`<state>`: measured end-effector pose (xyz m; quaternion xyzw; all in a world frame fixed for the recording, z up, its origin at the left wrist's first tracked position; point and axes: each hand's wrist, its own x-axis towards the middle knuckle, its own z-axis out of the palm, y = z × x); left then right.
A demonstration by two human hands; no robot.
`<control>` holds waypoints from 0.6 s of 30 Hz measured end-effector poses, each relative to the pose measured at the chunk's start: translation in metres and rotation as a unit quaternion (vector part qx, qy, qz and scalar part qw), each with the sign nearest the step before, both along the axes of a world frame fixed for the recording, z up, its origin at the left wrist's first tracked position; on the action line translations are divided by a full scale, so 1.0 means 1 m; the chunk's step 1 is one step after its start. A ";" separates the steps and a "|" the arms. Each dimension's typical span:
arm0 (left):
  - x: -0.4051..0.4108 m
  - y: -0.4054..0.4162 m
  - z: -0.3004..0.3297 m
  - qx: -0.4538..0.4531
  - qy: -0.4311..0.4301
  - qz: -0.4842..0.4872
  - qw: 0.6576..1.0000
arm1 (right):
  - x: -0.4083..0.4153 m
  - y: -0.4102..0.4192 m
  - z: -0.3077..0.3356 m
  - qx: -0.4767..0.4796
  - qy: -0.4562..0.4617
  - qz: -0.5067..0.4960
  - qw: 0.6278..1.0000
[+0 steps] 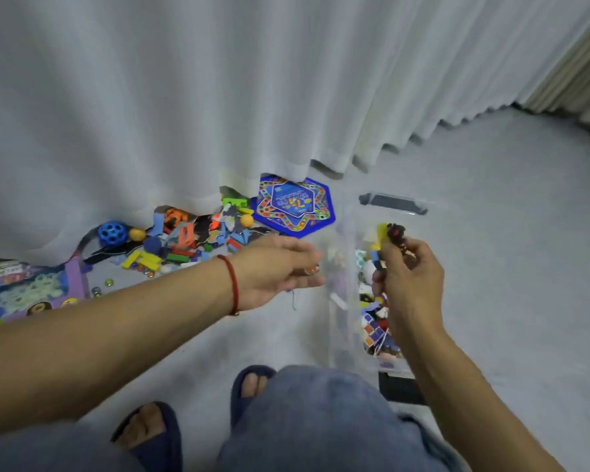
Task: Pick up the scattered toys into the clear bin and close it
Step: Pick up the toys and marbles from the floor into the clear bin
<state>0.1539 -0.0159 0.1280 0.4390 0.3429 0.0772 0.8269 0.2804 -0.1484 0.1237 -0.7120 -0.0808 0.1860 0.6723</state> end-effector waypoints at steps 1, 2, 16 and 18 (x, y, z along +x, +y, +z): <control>0.017 -0.009 0.009 0.005 0.008 -0.027 1.000 | 0.022 -0.011 0.001 -0.011 0.042 -0.015 0.999; 0.033 -0.017 0.017 0.016 0.021 -0.048 0.998 | 0.041 -0.021 -0.001 -0.020 0.095 -0.020 0.995; 0.028 0.006 0.034 0.051 0.072 -0.067 0.994 | 0.083 -0.030 -0.006 -0.240 0.088 0.028 0.966; 0.010 0.021 0.025 0.066 0.091 -0.049 0.992 | 0.071 -0.018 -0.010 -0.259 0.008 0.058 0.964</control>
